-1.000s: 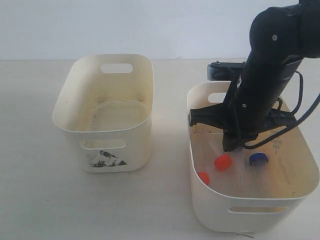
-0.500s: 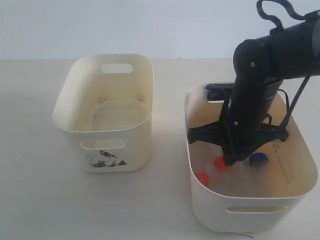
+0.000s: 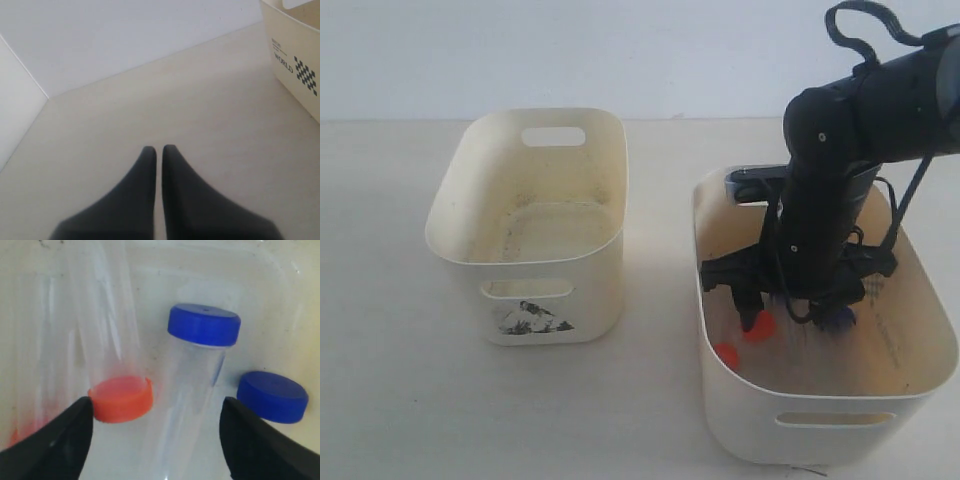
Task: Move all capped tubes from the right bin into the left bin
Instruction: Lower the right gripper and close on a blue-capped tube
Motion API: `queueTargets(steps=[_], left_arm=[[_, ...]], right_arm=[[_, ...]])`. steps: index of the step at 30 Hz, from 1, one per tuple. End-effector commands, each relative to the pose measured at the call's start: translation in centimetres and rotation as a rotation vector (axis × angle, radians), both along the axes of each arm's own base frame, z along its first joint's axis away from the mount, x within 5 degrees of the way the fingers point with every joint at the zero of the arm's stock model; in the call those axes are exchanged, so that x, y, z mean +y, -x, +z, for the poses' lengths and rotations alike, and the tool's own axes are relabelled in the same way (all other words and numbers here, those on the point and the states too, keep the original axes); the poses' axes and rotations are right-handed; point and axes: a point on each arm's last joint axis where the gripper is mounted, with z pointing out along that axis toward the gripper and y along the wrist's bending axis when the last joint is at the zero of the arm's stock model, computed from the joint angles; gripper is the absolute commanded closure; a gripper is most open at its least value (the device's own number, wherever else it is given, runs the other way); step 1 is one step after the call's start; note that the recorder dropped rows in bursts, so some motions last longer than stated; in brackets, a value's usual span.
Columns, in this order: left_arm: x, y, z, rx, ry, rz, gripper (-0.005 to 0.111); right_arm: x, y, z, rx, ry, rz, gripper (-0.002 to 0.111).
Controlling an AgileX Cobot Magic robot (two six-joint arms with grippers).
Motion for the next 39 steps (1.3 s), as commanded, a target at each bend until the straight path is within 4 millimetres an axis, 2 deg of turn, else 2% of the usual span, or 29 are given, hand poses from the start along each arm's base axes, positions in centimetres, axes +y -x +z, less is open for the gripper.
queueTargets(steps=[1, 9, 16, 24, 27, 30, 32, 39], left_arm=[[-0.04, 0.00, 0.13, -0.006, 0.012, -0.003, 0.102], [-0.04, 0.00, 0.13, -0.006, 0.012, -0.003, 0.102], [-0.04, 0.00, 0.13, -0.006, 0.012, -0.003, 0.102], [-0.04, 0.00, 0.13, -0.006, 0.012, -0.003, 0.102], [-0.04, 0.00, 0.13, -0.006, 0.012, -0.003, 0.102], [-0.04, 0.00, 0.13, -0.006, 0.012, -0.003, 0.102], [-0.04, 0.00, 0.13, -0.006, 0.012, -0.003, 0.102], [-0.04, 0.00, 0.13, -0.006, 0.012, -0.003, 0.102]], right_arm=[[-0.16, -0.18, -0.95, 0.021, 0.021, 0.003, 0.041], [-0.20, 0.16, -1.42, 0.075, 0.030, -0.008, 0.041], [-0.27, 0.34, -1.42, 0.094, 0.039, -0.009, 0.066], [-0.19, 0.15, -1.42, 0.073, 0.029, -0.008, 0.066], [-0.14, 0.04, -1.42, 0.061, 0.025, 0.003, 0.060], [-0.13, 0.02, -1.42, 0.059, 0.025, 0.022, 0.040], [-0.15, 0.05, -1.42, 0.062, 0.026, 0.022, 0.033], [-0.19, 0.13, -1.28, 0.075, 0.032, 0.035, 0.033]])
